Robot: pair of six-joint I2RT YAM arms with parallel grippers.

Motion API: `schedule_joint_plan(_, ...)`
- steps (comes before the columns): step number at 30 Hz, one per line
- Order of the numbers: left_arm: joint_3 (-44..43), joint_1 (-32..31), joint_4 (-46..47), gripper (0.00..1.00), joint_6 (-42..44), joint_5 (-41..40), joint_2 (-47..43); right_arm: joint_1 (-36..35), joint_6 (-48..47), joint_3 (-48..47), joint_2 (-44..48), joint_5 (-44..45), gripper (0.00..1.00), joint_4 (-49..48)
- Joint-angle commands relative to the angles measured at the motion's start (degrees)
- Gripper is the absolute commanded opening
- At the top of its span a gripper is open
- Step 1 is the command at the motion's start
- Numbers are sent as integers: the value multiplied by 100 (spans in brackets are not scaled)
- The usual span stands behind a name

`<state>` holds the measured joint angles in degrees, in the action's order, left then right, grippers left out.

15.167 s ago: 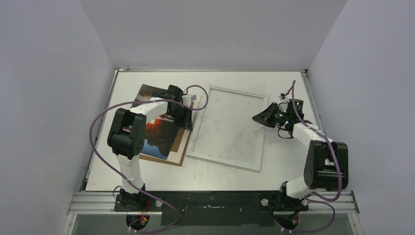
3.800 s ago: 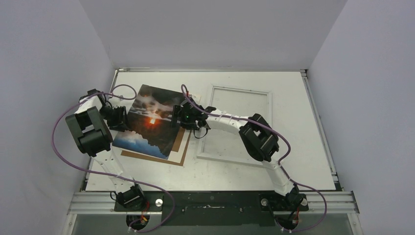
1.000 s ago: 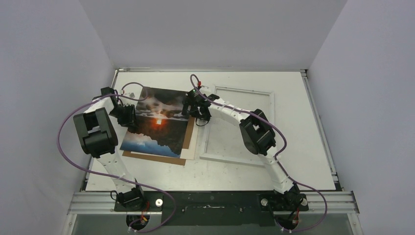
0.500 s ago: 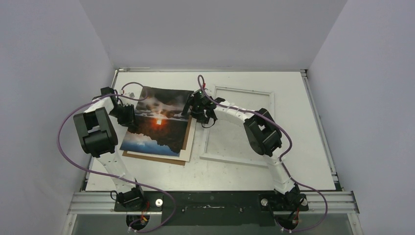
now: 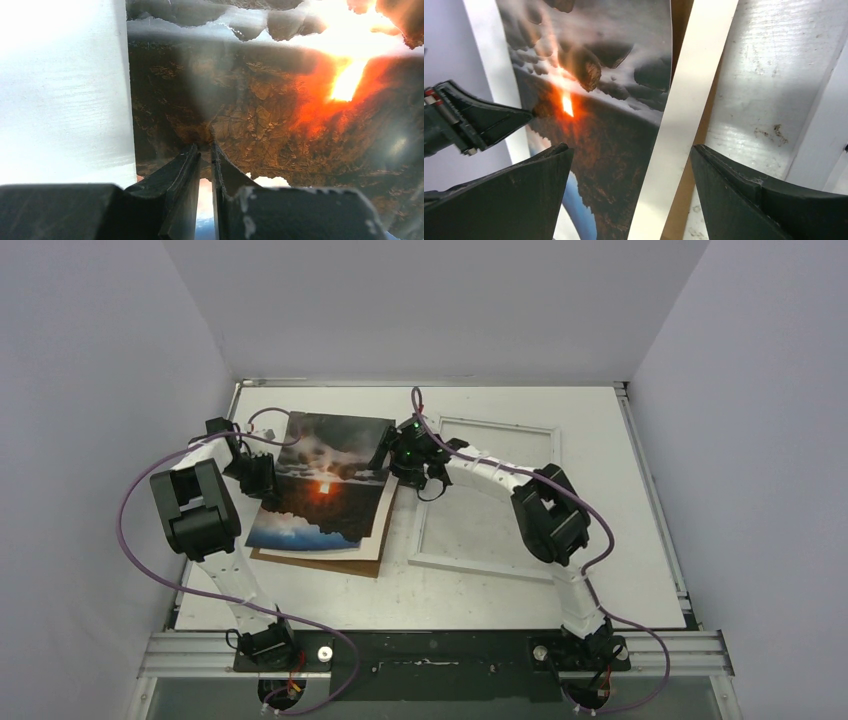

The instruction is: Put the photo into the frame

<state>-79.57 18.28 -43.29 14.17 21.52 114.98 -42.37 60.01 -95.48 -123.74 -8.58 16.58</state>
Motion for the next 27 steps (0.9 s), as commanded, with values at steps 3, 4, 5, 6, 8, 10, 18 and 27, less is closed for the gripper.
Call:
schedule_joint_plan(3,108,-44,49,14,136,-75,381,6,333,452,757,-367,91,-954)
schedule_joint_plan(4,107,-44,46,14,138,-77,377,21,444,588,808,-438,91,-1117)
schedule_joint_plan(5,108,-49,42,14,136,-73,376,45,548,811,878,-497,91,-1321)
schedule_joint_plan(6,108,-45,39,14,131,-72,373,55,660,985,943,-556,91,-1542)
schedule_joint_plan(8,109,-49,40,14,137,-69,367,91,890,1336,1036,-707,91,-2101)
schedule_joint_plan(10,109,-45,40,14,138,-69,350,107,1087,1556,1078,-808,91,-2393)
schedule_joint_plan(18,129,-45,31,13,150,-69,311,180,2082,2711,1291,-885,91,-4258)
schedule_joint_plan(27,136,-37,13,13,172,-69,297,247,2570,3107,1331,-1053,91,-5728)
